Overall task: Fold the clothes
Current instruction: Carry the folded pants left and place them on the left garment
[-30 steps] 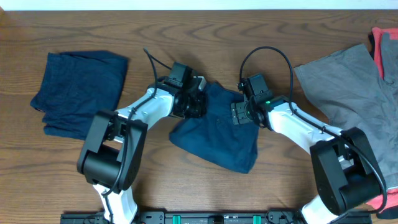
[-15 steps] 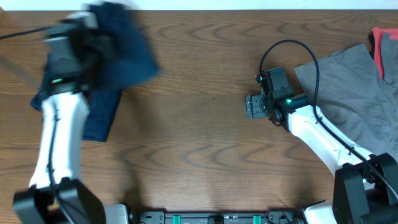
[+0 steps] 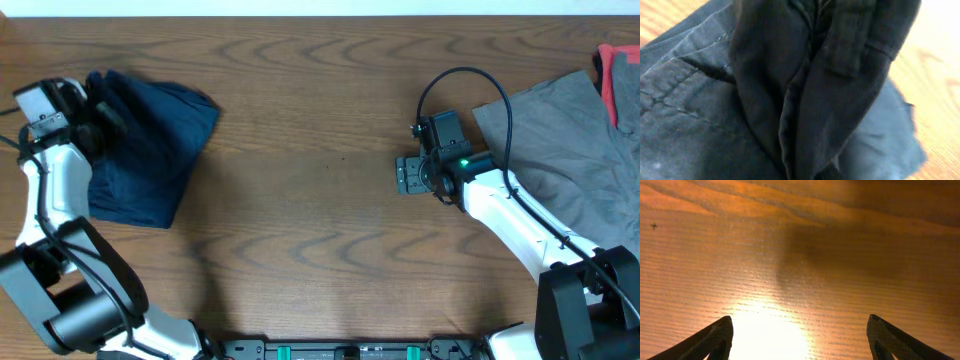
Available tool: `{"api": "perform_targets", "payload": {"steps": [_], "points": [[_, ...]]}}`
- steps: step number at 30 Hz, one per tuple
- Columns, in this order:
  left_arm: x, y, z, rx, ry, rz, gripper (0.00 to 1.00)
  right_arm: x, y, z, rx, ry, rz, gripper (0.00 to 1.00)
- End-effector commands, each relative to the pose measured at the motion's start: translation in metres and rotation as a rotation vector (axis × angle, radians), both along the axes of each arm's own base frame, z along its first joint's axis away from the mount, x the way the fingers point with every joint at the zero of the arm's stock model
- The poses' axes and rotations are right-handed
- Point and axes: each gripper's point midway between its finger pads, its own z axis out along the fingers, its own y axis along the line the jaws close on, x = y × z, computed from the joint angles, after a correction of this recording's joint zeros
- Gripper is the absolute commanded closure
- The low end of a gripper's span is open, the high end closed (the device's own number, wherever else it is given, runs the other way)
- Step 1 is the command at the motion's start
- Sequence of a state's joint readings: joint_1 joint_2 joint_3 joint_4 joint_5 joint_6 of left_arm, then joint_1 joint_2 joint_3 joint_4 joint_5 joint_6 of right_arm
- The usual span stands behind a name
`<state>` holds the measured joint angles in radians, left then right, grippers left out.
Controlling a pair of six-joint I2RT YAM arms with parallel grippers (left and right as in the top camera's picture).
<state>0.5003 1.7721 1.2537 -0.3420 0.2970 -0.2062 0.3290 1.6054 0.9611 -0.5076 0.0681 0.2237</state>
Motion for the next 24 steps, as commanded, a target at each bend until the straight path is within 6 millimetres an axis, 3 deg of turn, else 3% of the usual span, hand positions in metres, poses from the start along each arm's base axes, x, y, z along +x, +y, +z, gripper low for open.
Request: {"api": "perform_targets", "payload": {"steps": [1, 4, 5, 6, 7, 8, 9, 11, 18, 24], "points": [[-0.012, 0.015, -0.004, 0.009, 0.027, 0.048, 0.93, 0.002, -0.001, 0.005, 0.001, -0.013, -0.011, 0.17], [-0.021, 0.025, -0.006, -0.010, 0.041, 0.095, 0.93, 0.003, -0.001, 0.005, 0.001, -0.013, -0.011, 0.16], [-0.024, 0.029, -0.008, -0.022, 0.047, 0.116, 0.88, 0.002, -0.001, 0.005, 0.001, -0.013, -0.011, 0.15], [-0.028, 0.033, -0.009, -0.035, 0.052, 0.144, 0.74, 0.002, -0.001, 0.005, 0.001, -0.013, -0.011, 0.15], [-0.032, 0.037, -0.010, -0.040, 0.061, 0.168, 0.44, 0.002, -0.001, 0.005, 0.001, -0.013, -0.011, 0.14], [-0.038, 0.043, -0.012, -0.044, 0.074, 0.211, 0.28, 0.003, -0.001, 0.005, 0.002, -0.014, -0.011, 0.12], [-0.043, 0.048, -0.013, -0.049, 0.084, 0.246, 0.26, 0.003, -0.001, 0.005, 0.002, -0.014, -0.011, 0.10], [-0.050, 0.055, -0.015, -0.054, 0.099, 0.271, 0.02, 0.003, -0.001, 0.005, 0.002, -0.014, -0.011, 0.06], [-0.066, 0.066, -0.014, -0.106, 0.106, 0.370, 0.02, 0.002, -0.001, 0.005, 0.002, -0.013, -0.011, 0.03], [-0.062, 0.065, 0.024, -0.062, 0.017, 0.367, 0.02, 0.002, 0.001, 0.004, 0.011, -0.009, -0.006, 0.02]]}}
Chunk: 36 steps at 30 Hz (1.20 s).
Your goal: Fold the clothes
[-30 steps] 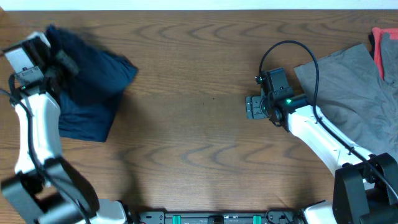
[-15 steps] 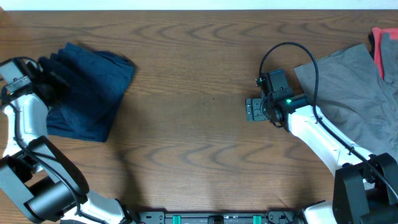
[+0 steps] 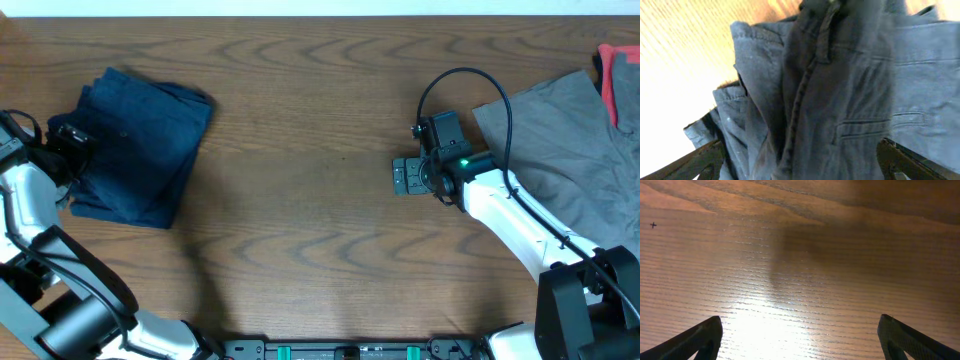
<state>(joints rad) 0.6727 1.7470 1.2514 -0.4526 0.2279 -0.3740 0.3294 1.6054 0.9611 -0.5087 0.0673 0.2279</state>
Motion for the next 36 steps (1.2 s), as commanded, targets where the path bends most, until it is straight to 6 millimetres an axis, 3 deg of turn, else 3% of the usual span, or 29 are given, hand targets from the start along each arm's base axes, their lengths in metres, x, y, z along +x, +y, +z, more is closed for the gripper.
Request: {"api": "perform_targets", "payload": {"steps": [1, 5, 8, 13, 17, 20, 24, 31, 36], "points": [[0.001, -0.002, 0.041, 0.060, -0.080, 0.014, 0.02, 0.003, 0.001, 0.005, 0.011, -0.013, -0.003, 0.01], [0.015, -0.024, 0.072, 0.101, -0.154, -0.049, 0.02, 0.005, 0.008, 0.006, 0.046, -0.021, 0.012, 0.01], [0.032, -0.058, 0.082, 0.116, -0.175, -0.148, 0.02, 0.007, 0.022, 0.009, 0.119, -0.027, 0.044, 0.01], [0.058, -0.152, 0.071, 0.173, -0.122, -0.490, 0.02, 0.011, 0.036, 0.014, 0.190, -0.043, 0.079, 0.01], [0.050, -0.223, 0.049, 0.153, -0.016, -0.676, 0.02, 0.006, 0.035, 0.011, 0.185, -0.020, 0.077, 0.01], [0.018, -0.262, 0.030, 0.088, 0.124, -0.780, 0.02, -0.013, 0.038, 0.004, 0.210, 0.067, 0.093, 0.01], [-0.039, -0.291, 0.013, -0.011, 0.338, -0.872, 0.02, -0.044, 0.031, -0.004, 0.193, 0.201, 0.083, 0.01], [-0.141, -0.298, 0.016, -0.225, 0.717, -0.885, 0.02, -0.093, 0.018, 0.010, 0.191, 0.356, -0.018, 0.01], [-0.178, -0.295, 0.029, -0.283, 0.862, -0.882, 0.02, -0.146, 0.011, 0.029, 0.172, 0.500, -0.073, 0.01]]}}
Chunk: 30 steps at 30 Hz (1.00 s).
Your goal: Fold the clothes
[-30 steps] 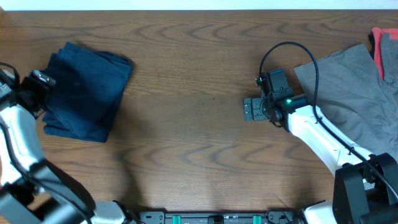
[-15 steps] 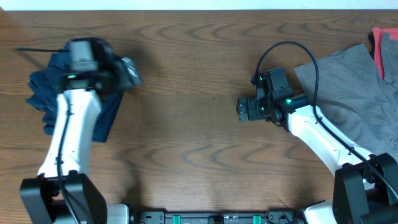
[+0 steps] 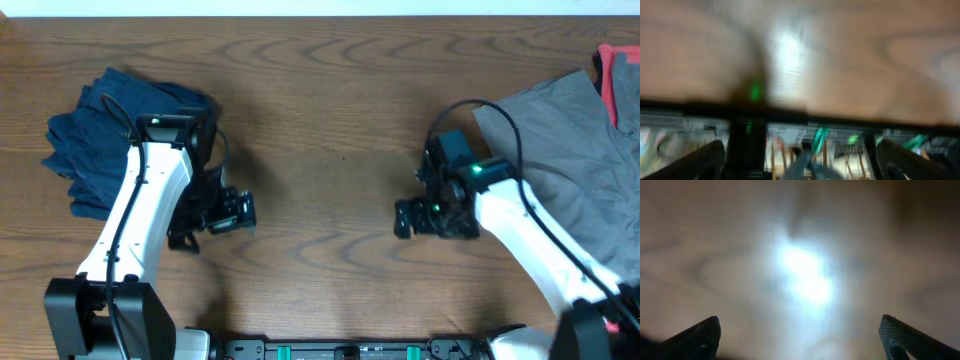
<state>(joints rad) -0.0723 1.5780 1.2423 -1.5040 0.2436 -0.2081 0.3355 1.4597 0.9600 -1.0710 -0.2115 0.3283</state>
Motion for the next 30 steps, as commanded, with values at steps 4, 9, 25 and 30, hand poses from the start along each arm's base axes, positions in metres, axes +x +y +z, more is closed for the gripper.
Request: {"api": "perform_targets", "payload": {"steps": [4, 9, 25, 30], "points": [[-0.018, -0.002, 0.006, -0.019, -0.026, -0.013, 0.02, -0.023, 0.006, 0.035, 0.000, -0.080, -0.021, 0.01], [-0.025, -0.007, 0.016, -0.060, -0.262, 0.019, 0.02, -0.008, -0.004, 0.072, -0.089, -0.456, -0.078, 0.01], [-0.034, 0.033, 0.156, 0.071, -1.382, 0.097, 0.02, 0.005, -0.046, 0.132, -0.133, -1.145, -0.253, 0.01], [-0.036, 0.033, 0.157, 0.070, -1.390, 0.097, 0.02, 0.004, -0.040, 0.131, -0.100, -1.129, -0.237, 0.01]]}}
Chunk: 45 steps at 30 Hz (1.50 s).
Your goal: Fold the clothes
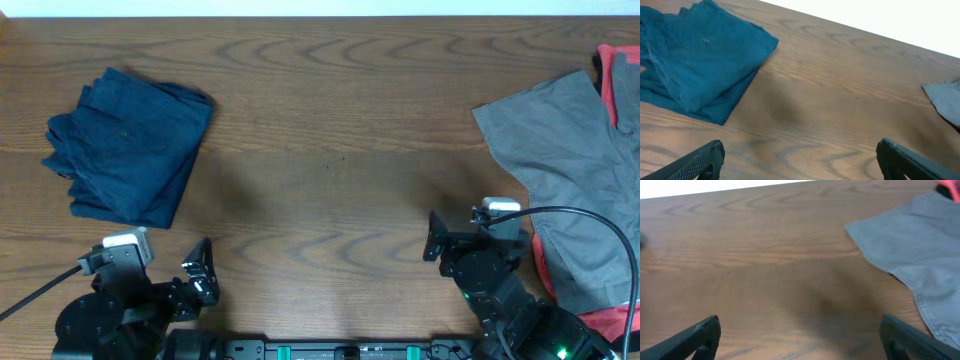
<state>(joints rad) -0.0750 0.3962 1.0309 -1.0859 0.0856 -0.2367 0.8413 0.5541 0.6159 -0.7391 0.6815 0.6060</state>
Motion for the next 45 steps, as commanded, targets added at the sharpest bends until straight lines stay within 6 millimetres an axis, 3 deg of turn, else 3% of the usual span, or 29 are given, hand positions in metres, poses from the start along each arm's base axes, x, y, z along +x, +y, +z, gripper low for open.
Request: {"api": "perform_targets", "payload": {"steps": [1, 8, 23, 31, 36, 45], "points": [[0.001, 0.004, -0.001, 0.007, 0.002, 0.022, 0.02, 0.000, 0.000, 0.000, 0.015, -0.005, -0.009, 0.01], [-0.003, 0.004, -0.007, 0.010, 0.031, 0.022, 0.02, -0.005, 0.013, -0.006, 0.050, 0.038, 0.059, 0.01], [-0.003, 0.004, -0.008, 0.010, 0.033, 0.022, 0.02, -0.006, 0.012, -0.006, 0.048, 0.040, 0.060, 0.01], [-0.003, 0.004, -0.008, 0.010, 0.033, 0.022, 0.02, -0.010, -0.025, -0.030, -0.004, 0.139, -0.063, 0.01], [-0.003, 0.004, -0.008, 0.010, 0.033, 0.022, 0.02, -0.009, -0.051, -0.032, 0.055, 0.129, -0.180, 0.01], [-0.003, 0.004, -0.008, 0.010, 0.033, 0.022, 0.02, -0.023, -0.084, -0.037, 0.079, 0.063, -0.227, 0.01]]}}
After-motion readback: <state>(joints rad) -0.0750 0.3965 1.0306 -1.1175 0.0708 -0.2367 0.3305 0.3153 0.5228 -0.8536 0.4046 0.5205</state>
